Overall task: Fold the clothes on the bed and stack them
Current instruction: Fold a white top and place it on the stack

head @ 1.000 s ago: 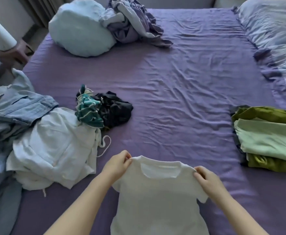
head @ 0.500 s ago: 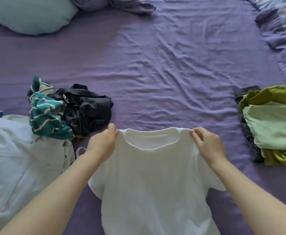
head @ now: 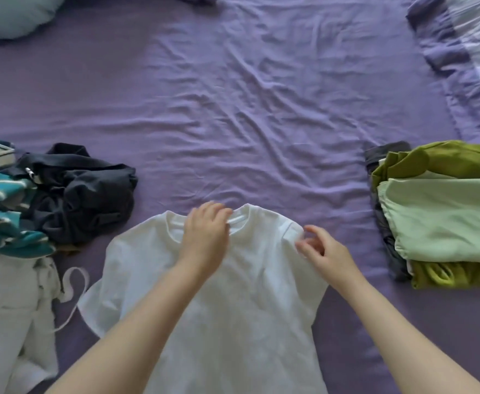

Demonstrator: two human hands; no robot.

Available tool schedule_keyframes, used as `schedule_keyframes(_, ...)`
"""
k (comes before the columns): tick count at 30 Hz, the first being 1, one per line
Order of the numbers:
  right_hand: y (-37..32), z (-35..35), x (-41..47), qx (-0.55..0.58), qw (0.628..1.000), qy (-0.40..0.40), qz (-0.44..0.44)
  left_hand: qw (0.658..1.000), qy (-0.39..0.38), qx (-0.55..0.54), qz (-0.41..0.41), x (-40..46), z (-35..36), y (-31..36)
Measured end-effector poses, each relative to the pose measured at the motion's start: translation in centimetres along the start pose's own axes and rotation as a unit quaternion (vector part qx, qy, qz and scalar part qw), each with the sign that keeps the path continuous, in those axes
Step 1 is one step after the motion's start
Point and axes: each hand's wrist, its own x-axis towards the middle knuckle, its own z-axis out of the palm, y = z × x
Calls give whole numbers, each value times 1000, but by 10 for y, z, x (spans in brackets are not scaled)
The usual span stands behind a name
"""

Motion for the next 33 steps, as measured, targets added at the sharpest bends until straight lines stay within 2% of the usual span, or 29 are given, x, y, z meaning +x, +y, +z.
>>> schedule_keyframes(2,12,-3,-10,-50,998,-22,-19,996,-75,-4,50,16,16,33)
schedule_keyframes(5,22,-8,-18,-120,990,-25,-74,974,-197,58,98,40,36,62)
schedule_keyframes(8,26,-16,-19,-54,994,-1,-95,959,-240,104,109,60,41,73)
schedule_keyframes(11,27,-23,-18,27,998,14,-46,954,-259,117,97,73,36,69)
schedule_keyframes(13,32,-26,-16,15,999,29,-35,961,-249,93,74,79,35,66)
schedule_keyframes(17,38,-36,-14,60,997,41,-9,982,-167,76,30,80,35,69)
schedule_keyframes(20,42,-48,-8,21,994,106,-21,990,-126,52,-26,80,44,80)
schedule_keyframes(24,35,-54,4,-145,969,184,-79,986,-122,12,-117,77,58,97)
schedule_keyframes(27,31,-44,4,-259,940,183,-123,986,-85,8,-144,62,66,103)
schedule_keyframes(29,30,-33,-2,-297,922,194,-154,991,-37,-20,-127,43,68,104)
schedule_keyframes(31,28,-16,-13,-322,900,206,-207,998,-17,-34,-51,18,66,102)
schedule_keyframes(33,25,5,-23,-335,892,149,-265,1000,5,-19,10,-9,67,93)
